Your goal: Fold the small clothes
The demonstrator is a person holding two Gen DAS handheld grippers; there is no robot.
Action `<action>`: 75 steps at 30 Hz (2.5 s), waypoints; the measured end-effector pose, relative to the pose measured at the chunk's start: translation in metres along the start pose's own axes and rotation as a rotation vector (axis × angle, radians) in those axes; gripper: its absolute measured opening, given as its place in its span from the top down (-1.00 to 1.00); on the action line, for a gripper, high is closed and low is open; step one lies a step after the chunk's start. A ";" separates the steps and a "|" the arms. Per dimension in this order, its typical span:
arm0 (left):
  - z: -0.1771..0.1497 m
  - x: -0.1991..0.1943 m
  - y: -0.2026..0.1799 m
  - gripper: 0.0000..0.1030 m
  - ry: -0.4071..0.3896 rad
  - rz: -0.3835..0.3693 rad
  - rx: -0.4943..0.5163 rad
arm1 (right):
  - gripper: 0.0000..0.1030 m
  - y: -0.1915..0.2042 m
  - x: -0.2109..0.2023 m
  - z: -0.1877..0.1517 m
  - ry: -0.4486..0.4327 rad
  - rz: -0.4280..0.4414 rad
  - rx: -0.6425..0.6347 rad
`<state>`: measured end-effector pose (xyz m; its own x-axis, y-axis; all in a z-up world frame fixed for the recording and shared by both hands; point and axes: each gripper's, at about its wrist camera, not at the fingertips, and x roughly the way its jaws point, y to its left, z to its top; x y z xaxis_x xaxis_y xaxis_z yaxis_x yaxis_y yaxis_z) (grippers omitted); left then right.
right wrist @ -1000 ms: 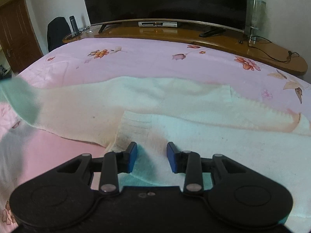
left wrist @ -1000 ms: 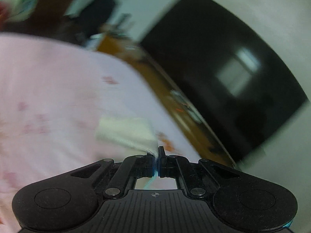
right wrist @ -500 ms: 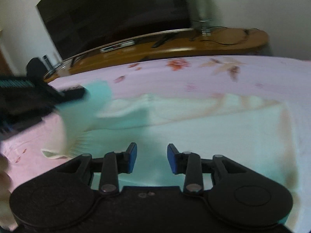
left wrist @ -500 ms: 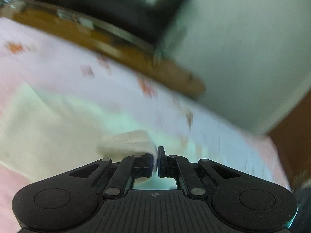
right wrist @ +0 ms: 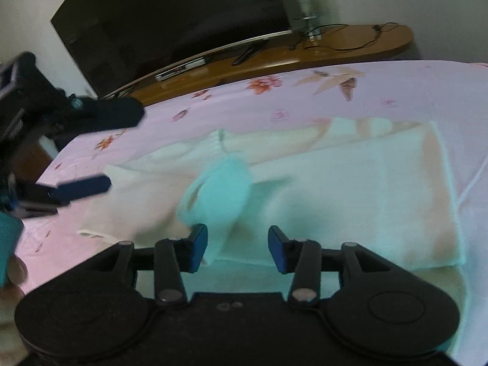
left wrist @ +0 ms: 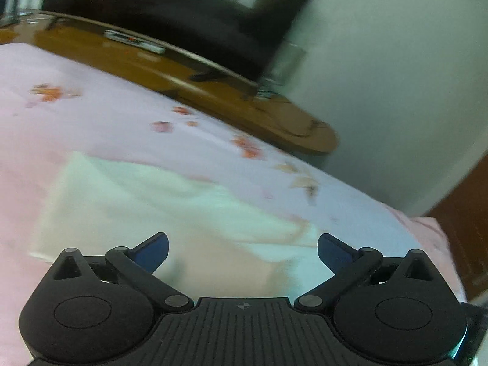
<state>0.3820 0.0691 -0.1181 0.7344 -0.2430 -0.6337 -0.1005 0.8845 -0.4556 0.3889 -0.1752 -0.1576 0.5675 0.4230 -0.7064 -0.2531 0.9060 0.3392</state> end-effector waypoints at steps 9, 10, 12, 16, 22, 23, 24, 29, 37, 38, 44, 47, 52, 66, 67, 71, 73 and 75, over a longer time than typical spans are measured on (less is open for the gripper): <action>-0.025 -0.016 0.076 -0.99 -0.013 0.210 -0.016 | 0.22 0.003 0.013 -0.004 0.037 -0.005 0.032; -0.028 -0.017 0.077 -1.00 -0.018 0.223 -0.006 | 0.43 0.002 0.015 -0.003 0.031 -0.009 0.054; -0.030 -0.015 0.075 -0.99 -0.025 0.239 0.023 | 0.61 -0.003 0.017 0.001 0.011 -0.017 0.099; -0.033 -0.015 0.066 -1.00 -0.035 0.254 0.108 | 0.88 -0.004 0.022 0.005 0.002 -0.055 0.073; -0.045 -0.014 0.045 -1.00 -0.052 0.265 0.240 | 0.89 0.002 -0.015 0.011 -0.141 -0.176 -0.114; -0.048 -0.011 0.043 -1.00 -0.045 0.266 0.251 | 0.89 -0.003 -0.019 0.013 -0.145 -0.188 -0.124; -0.049 -0.009 0.041 -1.00 -0.039 0.266 0.253 | 0.89 -0.008 -0.022 0.013 -0.144 -0.198 -0.126; -0.055 0.001 0.043 -1.00 -0.015 0.287 0.244 | 0.89 -0.039 -0.033 0.011 -0.138 -0.251 -0.084; -0.056 0.008 0.053 -1.00 -0.008 0.351 0.232 | 0.89 -0.059 -0.033 0.003 -0.112 -0.283 -0.062; -0.055 0.008 0.055 -1.00 -0.012 0.361 0.226 | 0.89 -0.061 -0.032 0.003 -0.110 -0.288 -0.062; -0.048 0.013 0.063 -0.99 -0.035 0.415 0.212 | 0.89 -0.069 -0.033 0.007 -0.107 -0.287 -0.041; -0.047 0.016 0.062 -0.99 -0.047 0.409 0.231 | 0.89 -0.069 -0.037 0.009 -0.117 -0.278 -0.033; -0.040 0.023 0.070 -0.18 -0.029 0.365 0.212 | 0.89 -0.073 -0.033 0.007 -0.100 -0.291 -0.033; -0.046 0.021 0.073 0.24 -0.079 0.332 0.151 | 0.76 -0.104 -0.031 0.002 -0.088 -0.233 0.111; -0.047 0.021 0.074 0.24 -0.079 0.329 0.132 | 0.76 -0.105 -0.031 0.002 -0.086 -0.238 0.117; -0.046 0.021 0.081 0.24 -0.077 0.316 0.068 | 0.77 -0.108 -0.028 0.000 -0.073 -0.270 0.106; -0.046 0.018 0.080 0.24 -0.068 0.318 0.081 | 0.77 -0.109 -0.032 -0.001 -0.081 -0.301 0.099; -0.046 0.009 0.077 0.24 -0.054 0.325 0.119 | 0.75 -0.109 -0.038 0.000 -0.089 -0.338 0.082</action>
<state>0.3501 0.1163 -0.1876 0.7114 0.0776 -0.6984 -0.2581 0.9533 -0.1569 0.3946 -0.2899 -0.1676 0.6755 0.0936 -0.7314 0.0219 0.9889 0.1469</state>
